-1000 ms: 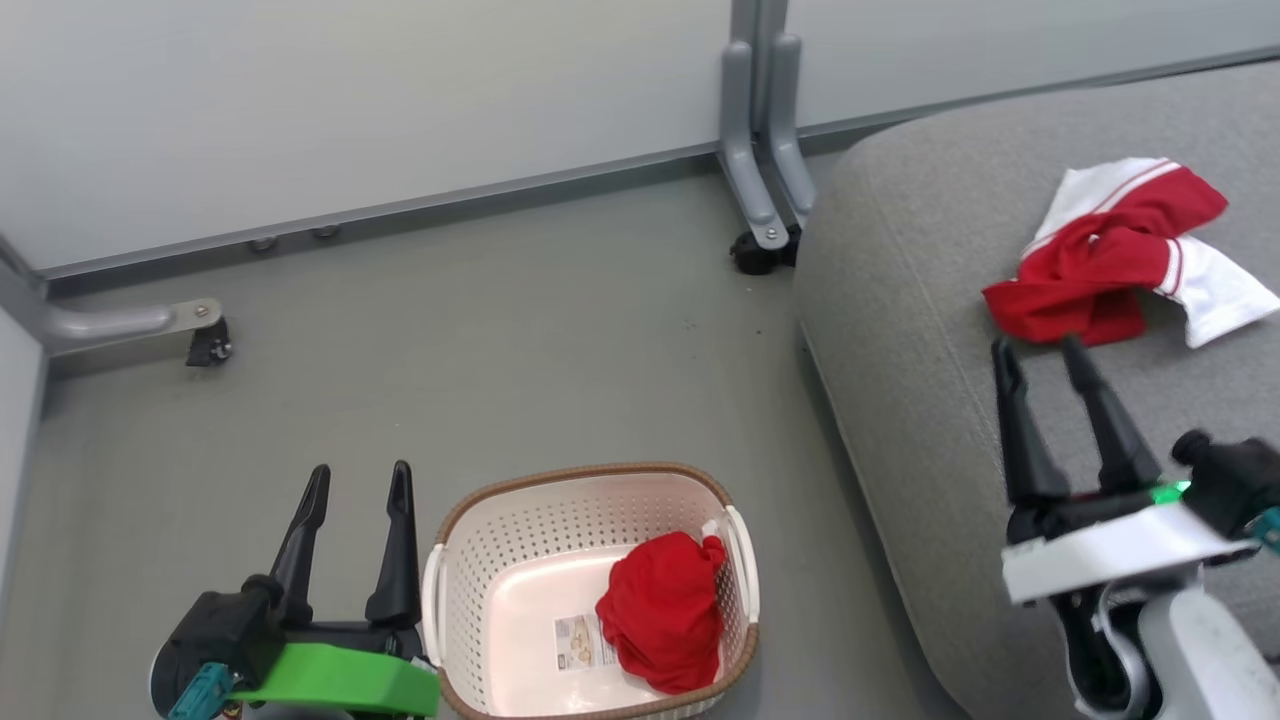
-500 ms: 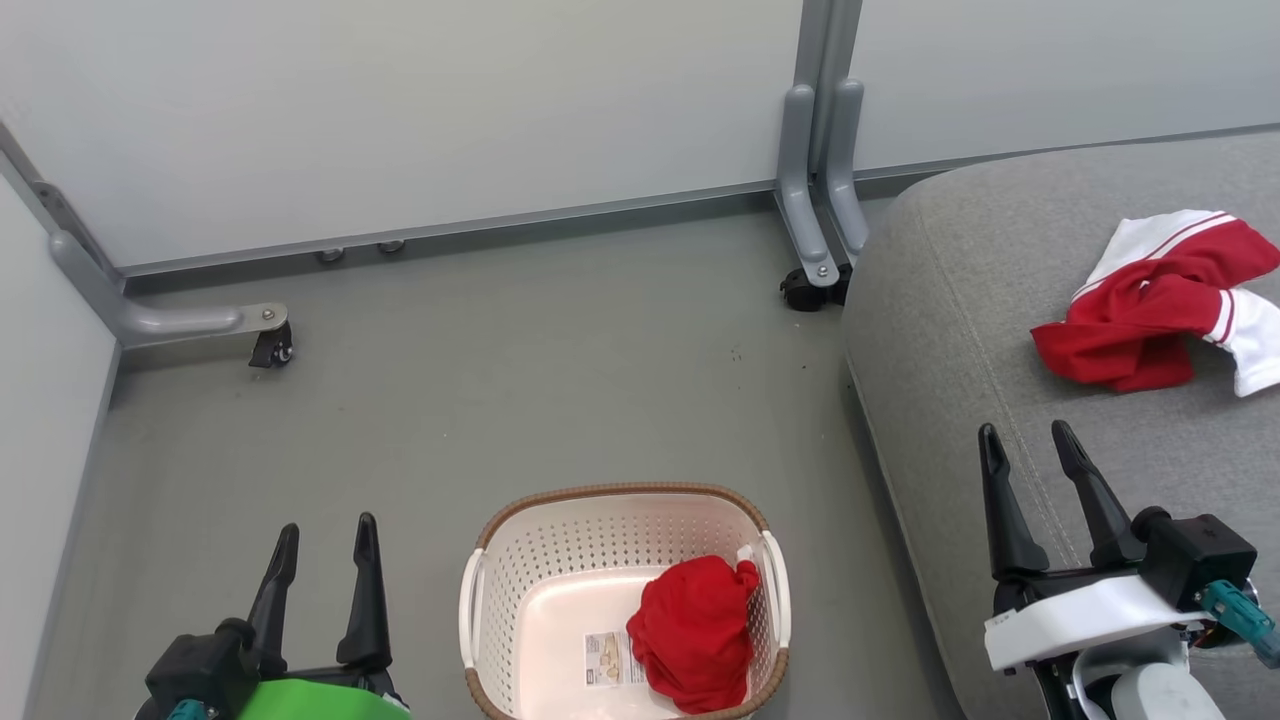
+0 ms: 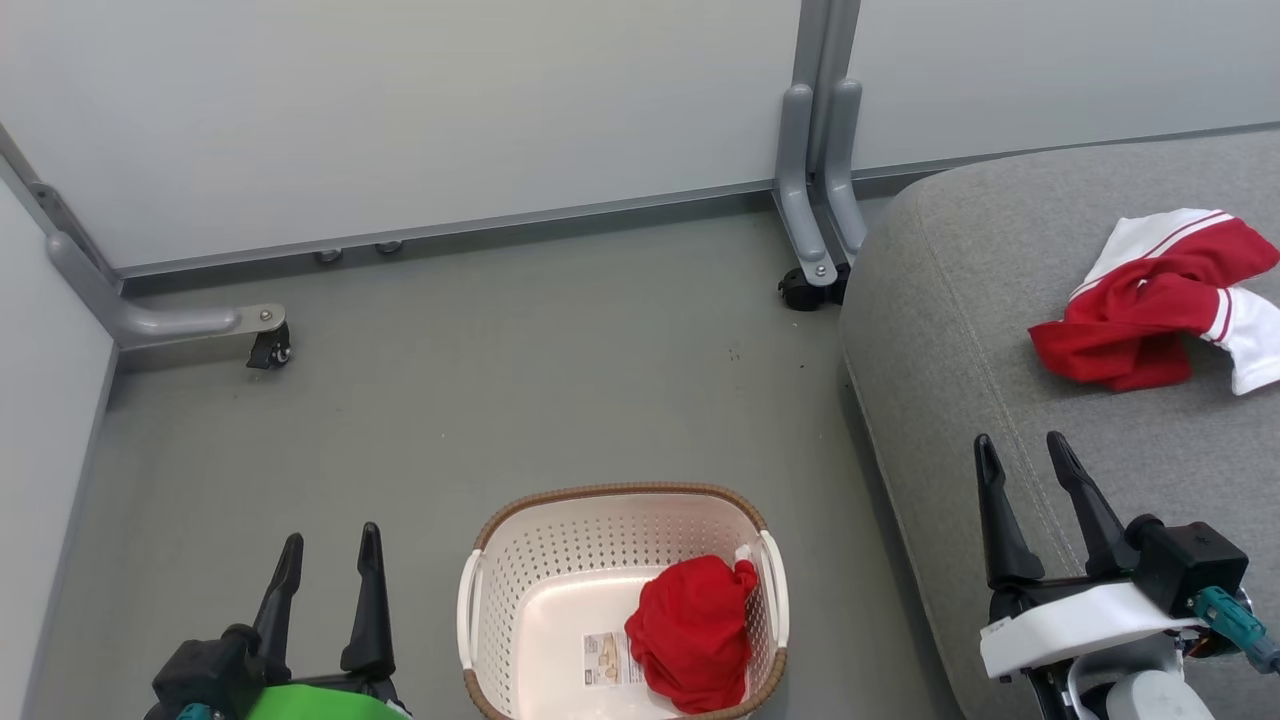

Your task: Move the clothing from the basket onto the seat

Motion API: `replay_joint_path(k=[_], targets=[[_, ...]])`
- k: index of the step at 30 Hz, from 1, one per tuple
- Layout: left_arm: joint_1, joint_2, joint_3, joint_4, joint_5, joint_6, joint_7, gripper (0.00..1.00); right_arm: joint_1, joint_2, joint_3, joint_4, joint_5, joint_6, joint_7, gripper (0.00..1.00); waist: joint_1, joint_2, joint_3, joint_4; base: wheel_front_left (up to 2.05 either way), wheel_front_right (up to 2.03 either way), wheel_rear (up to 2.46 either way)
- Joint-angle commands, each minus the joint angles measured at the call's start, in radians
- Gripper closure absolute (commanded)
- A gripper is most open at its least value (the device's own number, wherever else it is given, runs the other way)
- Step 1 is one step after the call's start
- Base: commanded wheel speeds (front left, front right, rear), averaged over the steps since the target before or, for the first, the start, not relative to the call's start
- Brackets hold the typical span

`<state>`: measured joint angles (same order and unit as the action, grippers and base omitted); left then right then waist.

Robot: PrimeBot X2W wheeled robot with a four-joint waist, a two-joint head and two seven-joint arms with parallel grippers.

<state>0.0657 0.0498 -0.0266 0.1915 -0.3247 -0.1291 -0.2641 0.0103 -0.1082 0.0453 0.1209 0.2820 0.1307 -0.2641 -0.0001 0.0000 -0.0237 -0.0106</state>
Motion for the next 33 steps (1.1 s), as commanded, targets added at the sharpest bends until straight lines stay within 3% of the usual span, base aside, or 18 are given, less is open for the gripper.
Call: replay_joint_path(k=[1, 25, 33], targets=[[0.006, 0.002, 0.000, 0.000, 0.000, -0.002, 0.000, 0.00, -0.006, 0.000, -0.001, 0.002, -0.001, 0.000, 0.000, 0.00, 0.0001, 0.0000, 0.000, -0.001, 0.00, 0.00, 0.00], [-0.001, 0.001, -0.015, 0.003, 0.012, -0.002, 0.000, 0.00, -0.026, -0.012, -0.019, -0.019, 0.003, 0.000, 0.000, 0.00, 0.0001, 0.0000, 0.043, -0.014, 0.00, 0.00, 0.00], [-0.114, 0.001, -0.079, 0.015, 0.066, -0.002, 0.000, 0.00, -0.094, -0.021, -0.061, -0.085, -0.007, 0.000, 0.000, 0.00, 0.0001, 0.0000, 0.230, -0.032, 0.00, 0.00, 0.00]])
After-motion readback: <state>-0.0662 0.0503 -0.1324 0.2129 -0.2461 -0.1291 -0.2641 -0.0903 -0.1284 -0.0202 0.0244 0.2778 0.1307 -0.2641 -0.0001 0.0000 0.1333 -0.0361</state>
